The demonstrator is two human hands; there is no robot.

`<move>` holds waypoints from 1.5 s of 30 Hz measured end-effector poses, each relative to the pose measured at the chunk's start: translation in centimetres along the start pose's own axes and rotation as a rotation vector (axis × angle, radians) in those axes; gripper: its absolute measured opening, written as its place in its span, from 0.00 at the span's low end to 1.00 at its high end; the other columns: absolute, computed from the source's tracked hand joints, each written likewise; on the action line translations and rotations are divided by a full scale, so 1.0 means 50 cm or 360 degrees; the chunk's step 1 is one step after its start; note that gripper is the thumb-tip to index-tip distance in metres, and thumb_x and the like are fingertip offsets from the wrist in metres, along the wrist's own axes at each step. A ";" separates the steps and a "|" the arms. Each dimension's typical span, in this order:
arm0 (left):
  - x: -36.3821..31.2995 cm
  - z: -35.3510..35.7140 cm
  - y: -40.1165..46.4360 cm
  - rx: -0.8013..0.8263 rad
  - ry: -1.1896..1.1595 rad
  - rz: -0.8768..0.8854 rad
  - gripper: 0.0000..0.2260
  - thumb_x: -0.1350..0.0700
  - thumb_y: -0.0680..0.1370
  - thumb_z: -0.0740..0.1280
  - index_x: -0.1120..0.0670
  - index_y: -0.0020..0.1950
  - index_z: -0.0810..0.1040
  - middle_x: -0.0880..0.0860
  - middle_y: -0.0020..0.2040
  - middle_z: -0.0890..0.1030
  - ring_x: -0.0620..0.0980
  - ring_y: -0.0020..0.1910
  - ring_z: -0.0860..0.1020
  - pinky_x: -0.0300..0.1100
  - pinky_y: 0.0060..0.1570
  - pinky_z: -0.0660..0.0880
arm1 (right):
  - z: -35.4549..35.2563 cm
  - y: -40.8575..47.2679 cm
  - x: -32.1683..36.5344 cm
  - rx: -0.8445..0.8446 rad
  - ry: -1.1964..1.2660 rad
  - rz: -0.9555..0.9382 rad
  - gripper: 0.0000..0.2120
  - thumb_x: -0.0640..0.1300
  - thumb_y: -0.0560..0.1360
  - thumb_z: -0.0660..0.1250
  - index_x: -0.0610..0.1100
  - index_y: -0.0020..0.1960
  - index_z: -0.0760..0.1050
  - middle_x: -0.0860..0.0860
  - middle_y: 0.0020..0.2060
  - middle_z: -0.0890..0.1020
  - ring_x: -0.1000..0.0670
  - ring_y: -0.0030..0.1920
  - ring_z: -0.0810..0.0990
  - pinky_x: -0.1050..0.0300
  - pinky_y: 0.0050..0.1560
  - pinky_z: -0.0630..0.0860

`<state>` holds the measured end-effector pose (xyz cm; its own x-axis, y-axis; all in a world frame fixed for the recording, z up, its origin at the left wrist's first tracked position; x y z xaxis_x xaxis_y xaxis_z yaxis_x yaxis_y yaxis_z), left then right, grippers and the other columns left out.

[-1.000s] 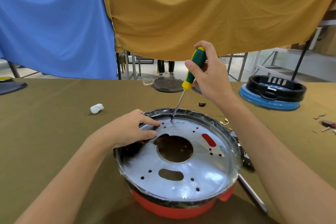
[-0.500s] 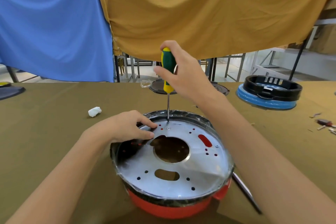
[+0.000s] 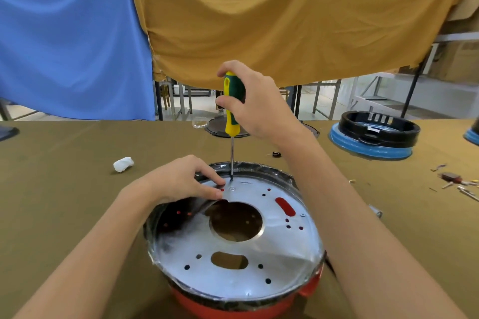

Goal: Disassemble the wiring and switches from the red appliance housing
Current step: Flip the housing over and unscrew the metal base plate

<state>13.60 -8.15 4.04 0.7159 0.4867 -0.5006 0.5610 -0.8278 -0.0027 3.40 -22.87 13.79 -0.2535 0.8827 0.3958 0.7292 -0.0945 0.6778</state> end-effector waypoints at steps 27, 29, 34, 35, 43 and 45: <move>-0.005 0.001 -0.005 -0.0003 -0.0050 -0.0037 0.10 0.42 0.72 0.74 0.36 0.53 0.83 0.30 0.52 0.74 0.41 0.60 0.72 0.48 0.68 0.65 | -0.002 -0.006 -0.004 -0.0064 -0.0060 0.0149 0.15 0.45 0.79 0.65 0.46 0.64 0.68 0.49 0.44 0.72 0.47 0.42 0.74 0.60 0.37 0.73; -0.004 0.002 -0.006 -0.0006 -0.0051 -0.0030 0.10 0.42 0.72 0.74 0.36 0.53 0.83 0.29 0.52 0.73 0.40 0.60 0.72 0.47 0.68 0.64 | 0.014 -0.010 -0.007 -0.0145 -0.0161 0.0154 0.19 0.52 0.79 0.68 0.49 0.66 0.68 0.47 0.50 0.69 0.46 0.49 0.72 0.59 0.47 0.73; -0.003 0.003 -0.004 0.0012 -0.0056 -0.0035 0.10 0.42 0.72 0.74 0.36 0.54 0.83 0.29 0.52 0.73 0.40 0.59 0.71 0.46 0.66 0.63 | 0.016 -0.006 -0.010 -0.0205 -0.0092 0.0207 0.23 0.48 0.77 0.72 0.54 0.69 0.69 0.48 0.51 0.70 0.54 0.43 0.72 0.71 0.39 0.67; -0.002 0.003 -0.004 0.0011 -0.0055 -0.0031 0.10 0.42 0.73 0.74 0.36 0.54 0.83 0.29 0.52 0.73 0.40 0.59 0.71 0.46 0.65 0.64 | 0.011 -0.005 -0.009 -0.0194 -0.0067 0.0205 0.24 0.47 0.77 0.72 0.55 0.69 0.69 0.48 0.51 0.71 0.54 0.43 0.73 0.71 0.39 0.68; 0.002 0.004 -0.006 -0.0009 -0.0033 -0.0008 0.10 0.41 0.73 0.73 0.35 0.54 0.82 0.28 0.51 0.72 0.37 0.56 0.71 0.43 0.62 0.64 | 0.002 0.000 0.005 -0.0004 0.0202 0.0117 0.19 0.38 0.75 0.69 0.49 0.63 0.70 0.51 0.42 0.73 0.53 0.38 0.73 0.61 0.37 0.76; 0.002 0.005 -0.006 -0.0001 -0.0037 -0.0003 0.10 0.41 0.73 0.73 0.35 0.54 0.82 0.28 0.51 0.71 0.37 0.56 0.70 0.43 0.62 0.63 | 0.008 0.000 0.005 -0.0073 0.0117 0.0120 0.16 0.46 0.77 0.70 0.49 0.62 0.71 0.50 0.43 0.71 0.55 0.37 0.71 0.67 0.35 0.71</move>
<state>13.39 -7.94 3.78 0.7050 0.4818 -0.5205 0.5627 -0.8266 -0.0029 3.57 -22.46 13.65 -0.2460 0.8364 0.4898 0.7187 -0.1818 0.6712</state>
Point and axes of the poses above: each hand's wrist, its own y-axis towards the middle knuckle, its own z-axis out of the palm, x = y × z, the point moved 1 cm from there along y, towards the middle knuckle
